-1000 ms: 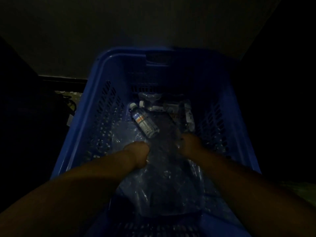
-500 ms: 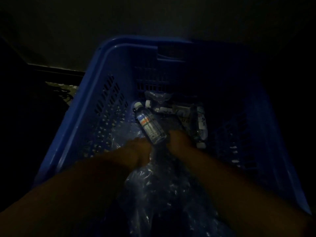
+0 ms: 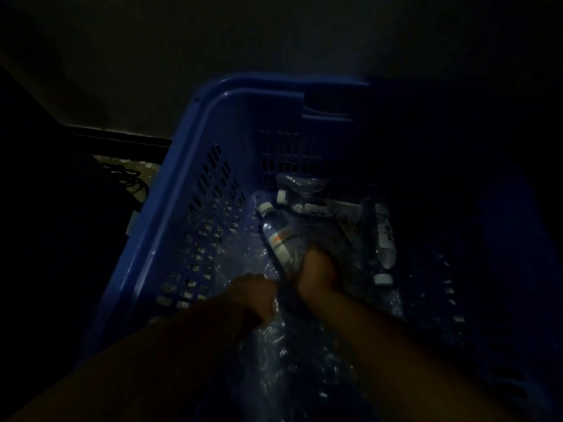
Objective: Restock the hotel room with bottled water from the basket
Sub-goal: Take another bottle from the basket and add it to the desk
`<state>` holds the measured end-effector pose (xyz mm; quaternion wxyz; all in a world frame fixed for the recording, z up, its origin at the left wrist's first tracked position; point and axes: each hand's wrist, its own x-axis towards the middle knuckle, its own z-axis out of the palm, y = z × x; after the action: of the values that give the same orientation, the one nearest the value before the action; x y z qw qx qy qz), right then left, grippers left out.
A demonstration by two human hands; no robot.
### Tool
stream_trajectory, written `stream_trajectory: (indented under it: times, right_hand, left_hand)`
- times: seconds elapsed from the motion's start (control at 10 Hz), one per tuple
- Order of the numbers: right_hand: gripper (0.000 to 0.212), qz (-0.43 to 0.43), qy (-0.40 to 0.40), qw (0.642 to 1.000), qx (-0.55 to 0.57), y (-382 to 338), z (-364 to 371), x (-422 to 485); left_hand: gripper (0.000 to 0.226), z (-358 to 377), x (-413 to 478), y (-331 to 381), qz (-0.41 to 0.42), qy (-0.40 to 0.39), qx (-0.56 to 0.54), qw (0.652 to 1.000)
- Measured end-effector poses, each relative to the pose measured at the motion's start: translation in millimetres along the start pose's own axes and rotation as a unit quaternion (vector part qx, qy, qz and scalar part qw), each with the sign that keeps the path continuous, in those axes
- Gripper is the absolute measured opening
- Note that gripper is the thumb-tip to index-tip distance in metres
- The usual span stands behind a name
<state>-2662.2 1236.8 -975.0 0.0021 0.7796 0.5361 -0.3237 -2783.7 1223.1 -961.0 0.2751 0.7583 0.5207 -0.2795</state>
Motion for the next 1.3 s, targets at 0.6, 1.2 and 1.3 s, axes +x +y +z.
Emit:
stream_trajectory:
  times: [0.6, 1.2, 1.3]
  right_hand:
    - [0.06, 0.061, -0.251, 0.961, -0.097, -5, -222, -252]
    - [0.039, -0.226, -0.05, 0.897, -0.375, -237, -547, -516]
    - [0.024, -0.284, -0.046, 0.861, -0.42, -277, -562, -571]
  left_hand:
    - [0.047, -101, -274, 28, -0.038, -0.075, -0.151, 0.985]
    - [0.04, -363, -663, 19, -0.112, 0.169, -0.15, 0.968]
    - [0.042, -353, -722, 9, -0.147, 0.175, -0.149, 0.962]
